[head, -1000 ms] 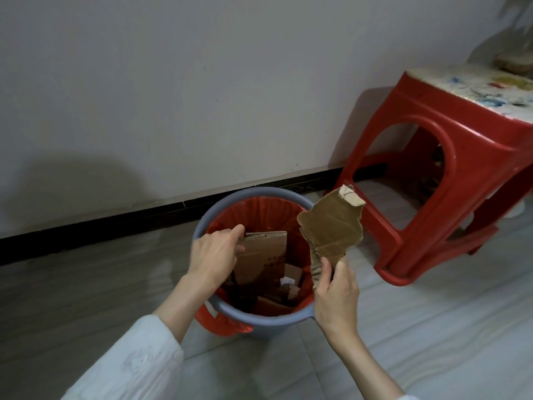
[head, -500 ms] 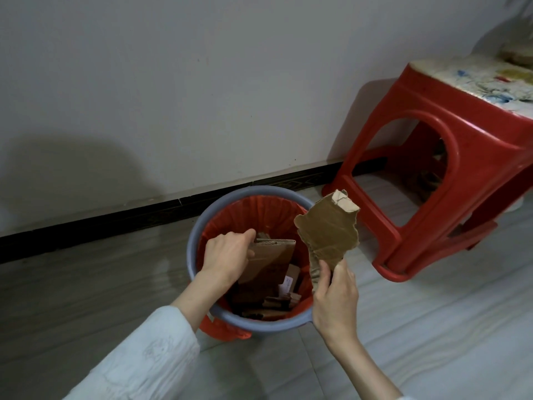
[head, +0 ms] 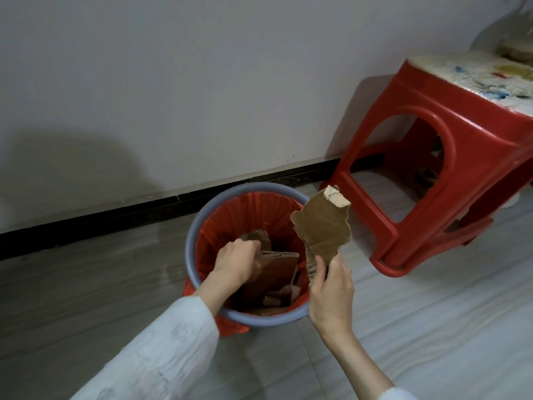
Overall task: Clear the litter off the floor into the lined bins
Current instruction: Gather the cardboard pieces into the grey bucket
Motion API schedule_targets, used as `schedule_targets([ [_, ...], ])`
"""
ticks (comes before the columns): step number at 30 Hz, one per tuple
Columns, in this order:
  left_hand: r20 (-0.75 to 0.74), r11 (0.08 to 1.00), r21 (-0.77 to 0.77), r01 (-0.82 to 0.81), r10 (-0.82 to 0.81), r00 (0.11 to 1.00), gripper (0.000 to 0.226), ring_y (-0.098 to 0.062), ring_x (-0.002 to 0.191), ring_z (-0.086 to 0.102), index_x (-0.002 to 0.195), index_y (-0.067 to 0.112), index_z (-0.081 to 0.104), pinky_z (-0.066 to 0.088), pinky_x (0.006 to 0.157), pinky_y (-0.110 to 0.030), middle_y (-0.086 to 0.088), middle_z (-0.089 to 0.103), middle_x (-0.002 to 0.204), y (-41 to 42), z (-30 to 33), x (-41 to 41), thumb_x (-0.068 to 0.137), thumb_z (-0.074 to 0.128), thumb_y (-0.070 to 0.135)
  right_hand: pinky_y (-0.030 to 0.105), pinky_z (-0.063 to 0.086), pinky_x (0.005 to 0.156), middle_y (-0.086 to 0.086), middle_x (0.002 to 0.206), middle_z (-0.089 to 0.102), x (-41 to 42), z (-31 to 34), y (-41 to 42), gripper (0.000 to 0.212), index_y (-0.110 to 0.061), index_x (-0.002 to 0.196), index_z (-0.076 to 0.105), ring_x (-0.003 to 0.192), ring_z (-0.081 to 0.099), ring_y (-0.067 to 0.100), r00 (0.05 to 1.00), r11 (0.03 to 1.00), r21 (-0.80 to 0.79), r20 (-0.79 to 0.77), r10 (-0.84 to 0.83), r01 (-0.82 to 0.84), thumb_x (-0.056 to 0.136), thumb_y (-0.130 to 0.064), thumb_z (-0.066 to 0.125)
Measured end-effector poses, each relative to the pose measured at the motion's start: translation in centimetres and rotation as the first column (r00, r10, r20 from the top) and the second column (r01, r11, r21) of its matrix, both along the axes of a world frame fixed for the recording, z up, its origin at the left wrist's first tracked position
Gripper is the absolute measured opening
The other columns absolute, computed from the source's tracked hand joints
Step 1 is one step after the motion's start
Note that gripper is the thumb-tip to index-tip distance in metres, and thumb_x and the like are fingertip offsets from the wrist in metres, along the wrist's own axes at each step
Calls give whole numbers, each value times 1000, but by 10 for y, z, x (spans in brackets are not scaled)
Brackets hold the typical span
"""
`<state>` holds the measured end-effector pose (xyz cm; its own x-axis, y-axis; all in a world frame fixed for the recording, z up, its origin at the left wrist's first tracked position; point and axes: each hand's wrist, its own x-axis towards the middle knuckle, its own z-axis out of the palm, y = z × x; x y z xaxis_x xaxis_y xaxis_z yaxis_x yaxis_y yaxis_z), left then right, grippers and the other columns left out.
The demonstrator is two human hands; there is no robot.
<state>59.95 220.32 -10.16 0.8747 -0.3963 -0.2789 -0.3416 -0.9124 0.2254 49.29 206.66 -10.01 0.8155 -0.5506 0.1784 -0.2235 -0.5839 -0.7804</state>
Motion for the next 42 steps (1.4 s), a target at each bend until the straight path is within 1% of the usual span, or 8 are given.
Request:
schedule_targets([
  [5, -134, 999, 9, -43, 43, 990, 31, -34, 109, 58, 115, 13, 62, 46, 85, -36, -16, 61, 116, -2, -3, 8, 85, 64, 19, 28, 33, 73, 2, 82, 57, 0, -1, 1, 16, -4, 91, 57, 81, 44, 16, 1000, 998, -64, 30, -4, 6, 95, -15, 47],
  [10, 42, 963, 245, 109, -123, 992, 40, -27, 114, 55, 127, 17, 51, 39, 91, -37, -7, 59, 123, 15, 6, 2, 90, 55, 32, 30, 34, 67, 12, 75, 61, 2, -2, 2, 16, -2, 82, 57, 72, 47, 22, 997, 990, -134, 63, -35, 43, 93, -12, 52],
  [14, 213, 982, 170, 76, -112, 971, 39, -23, 120, 50, 131, 20, 48, 35, 97, -37, -3, 56, 127, 37, 14, -5, 92, 48, 27, 31, 44, 62, 6, 65, 61, 2, -1, -2, 19, -8, 78, 55, 62, 56, 25, 998, 937, -349, 52, 27, -7, 89, -22, 49],
  [20, 369, 954, -300, 13, 103, 924, 32, -24, 120, 53, 115, 14, 64, 32, 107, -37, -5, 66, 114, 65, 4, -29, 84, 58, 10, 38, 42, 79, 2, 86, 67, 18, 15, -7, 17, -18, 98, 63, 88, 62, 25, 899, 687, -600, -392, 194, -410, 82, -12, 60],
  [23, 377, 929, -368, -40, 188, 907, 27, -21, 101, 60, 103, 14, 66, 39, 98, -35, -2, 68, 99, 62, 3, -32, 80, 51, 12, 38, 35, 94, 6, 117, 59, 37, 29, -6, 30, -16, 118, 54, 116, 48, 27, 771, 582, -563, -608, 189, -587, 88, -17, 50],
  [29, 318, 902, -425, -75, 226, 921, 11, -19, 83, 54, 80, 16, 53, 38, 84, -31, 0, 58, 80, 65, 2, -30, 78, 43, 15, 41, 42, 93, 14, 129, 46, 63, 21, 14, 39, -11, 131, 49, 118, 47, 33, 575, 538, -412, -799, 175, -736, 92, -6, 41],
  [33, 329, 928, -368, -58, 188, 925, 15, -16, 94, 54, 95, 17, 59, 35, 94, -29, 2, 61, 92, 65, 5, -27, 83, 50, 13, 43, 43, 99, 14, 137, 40, 58, 15, 15, 53, -16, 141, 35, 120, 49, 36, 567, 696, -203, -749, 342, -689, 90, -4, 41],
  [42, 354, 914, -390, 116, 33, 935, 27, -19, 104, 52, 114, 17, 57, 43, 88, -34, 1, 59, 109, 40, 23, -54, 89, 49, 14, 22, 41, 94, 0, 114, 61, -18, 28, -20, 25, -15, 113, 63, 108, 56, 15, 908, 882, -217, -130, 399, -418, 93, -11, 48],
])
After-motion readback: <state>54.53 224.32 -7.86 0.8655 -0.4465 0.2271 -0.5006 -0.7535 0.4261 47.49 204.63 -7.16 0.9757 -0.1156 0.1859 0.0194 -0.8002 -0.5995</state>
